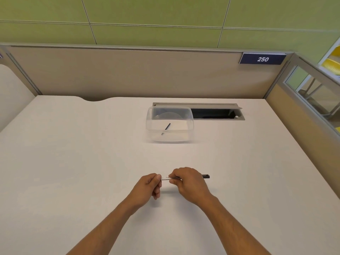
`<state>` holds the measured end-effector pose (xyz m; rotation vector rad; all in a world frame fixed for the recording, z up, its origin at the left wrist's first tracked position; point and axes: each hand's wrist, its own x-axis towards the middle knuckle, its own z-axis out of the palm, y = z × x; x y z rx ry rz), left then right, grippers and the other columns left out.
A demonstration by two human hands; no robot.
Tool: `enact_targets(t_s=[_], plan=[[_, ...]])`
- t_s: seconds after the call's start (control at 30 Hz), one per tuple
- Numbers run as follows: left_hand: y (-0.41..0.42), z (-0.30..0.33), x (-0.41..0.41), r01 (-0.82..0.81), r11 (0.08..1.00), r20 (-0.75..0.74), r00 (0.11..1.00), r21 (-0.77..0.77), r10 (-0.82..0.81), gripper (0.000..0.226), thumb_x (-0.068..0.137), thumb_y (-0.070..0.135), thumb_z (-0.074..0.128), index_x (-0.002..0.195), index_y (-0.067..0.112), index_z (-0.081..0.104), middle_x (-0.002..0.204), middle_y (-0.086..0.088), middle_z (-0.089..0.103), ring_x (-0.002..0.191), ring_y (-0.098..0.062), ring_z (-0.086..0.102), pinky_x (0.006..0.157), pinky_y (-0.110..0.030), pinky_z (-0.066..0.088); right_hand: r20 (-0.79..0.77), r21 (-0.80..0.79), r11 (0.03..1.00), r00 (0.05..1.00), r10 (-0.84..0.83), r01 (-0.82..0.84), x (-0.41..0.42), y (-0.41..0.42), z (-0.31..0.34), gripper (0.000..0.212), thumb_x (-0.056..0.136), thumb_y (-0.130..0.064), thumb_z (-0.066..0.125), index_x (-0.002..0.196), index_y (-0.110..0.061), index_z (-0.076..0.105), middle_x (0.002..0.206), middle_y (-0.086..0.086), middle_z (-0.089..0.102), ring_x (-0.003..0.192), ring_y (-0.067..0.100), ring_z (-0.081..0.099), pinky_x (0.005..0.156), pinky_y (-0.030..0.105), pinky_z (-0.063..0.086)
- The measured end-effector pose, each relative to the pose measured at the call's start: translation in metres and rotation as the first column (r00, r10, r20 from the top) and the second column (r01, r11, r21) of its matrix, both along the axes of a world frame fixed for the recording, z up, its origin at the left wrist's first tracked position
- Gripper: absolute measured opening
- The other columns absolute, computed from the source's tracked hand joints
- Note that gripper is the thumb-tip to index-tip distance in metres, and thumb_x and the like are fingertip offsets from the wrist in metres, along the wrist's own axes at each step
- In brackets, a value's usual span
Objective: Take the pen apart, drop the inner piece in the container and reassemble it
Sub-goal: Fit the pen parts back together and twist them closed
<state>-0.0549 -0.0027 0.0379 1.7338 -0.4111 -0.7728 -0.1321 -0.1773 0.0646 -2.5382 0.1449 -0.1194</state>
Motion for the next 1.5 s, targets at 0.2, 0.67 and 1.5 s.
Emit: enact_targets(t_s=[0.2, 0.67, 1.5], plan=[[0.001, -0.005, -0.001, -0.008, 1.000, 0.198, 0.980, 0.025, 0.003, 0.032, 0.101, 0.023, 0.047, 0.071, 0.017, 0.055, 0.059, 0.002, 0.055, 0.057, -0.011, 0.052, 0.062, -0.020, 0.044, -0.056, 0.104, 0.994, 0.998, -0.023, 0.029, -0.002, -0.001, 0.001, 0.010, 0.089, -0.032, 0.062, 0.090, -0.025, 0.068, 0.070, -0.011, 0.066, 0.065, 0.010, 0.054, 0.060, 0.027, 0.043], [0.008, -0.015, 0.002, 0.063, 0.996, 0.563, 0.822, 0.063, -0.088, 0.022, 0.097, 0.030, 0.045, 0.084, 0.021, 0.059, 0.073, 0.009, 0.059, 0.070, -0.013, 0.056, 0.065, -0.026, 0.046, -0.260, 0.357, 0.931, 0.965, 0.016, 0.081, 0.000, -0.005, 0.004, 0.012, 0.087, -0.027, 0.063, 0.076, -0.032, 0.065, 0.068, -0.014, 0.068, 0.063, -0.001, 0.053, 0.059, 0.021, 0.041], [0.011, -0.020, -0.001, 0.061, 0.995, 0.620, 0.779, 0.082, -0.098, 0.026, 0.096, 0.051, 0.031, 0.084, 0.034, 0.047, 0.074, 0.008, 0.056, 0.063, -0.013, 0.048, 0.057, -0.019, 0.038, -0.249, 0.377, 0.922, 0.968, 0.003, 0.094, 0.002, -0.003, 0.005, 0.011, 0.086, -0.026, 0.064, 0.076, -0.029, 0.065, 0.069, -0.014, 0.067, 0.066, 0.005, 0.056, 0.066, 0.030, 0.047]])
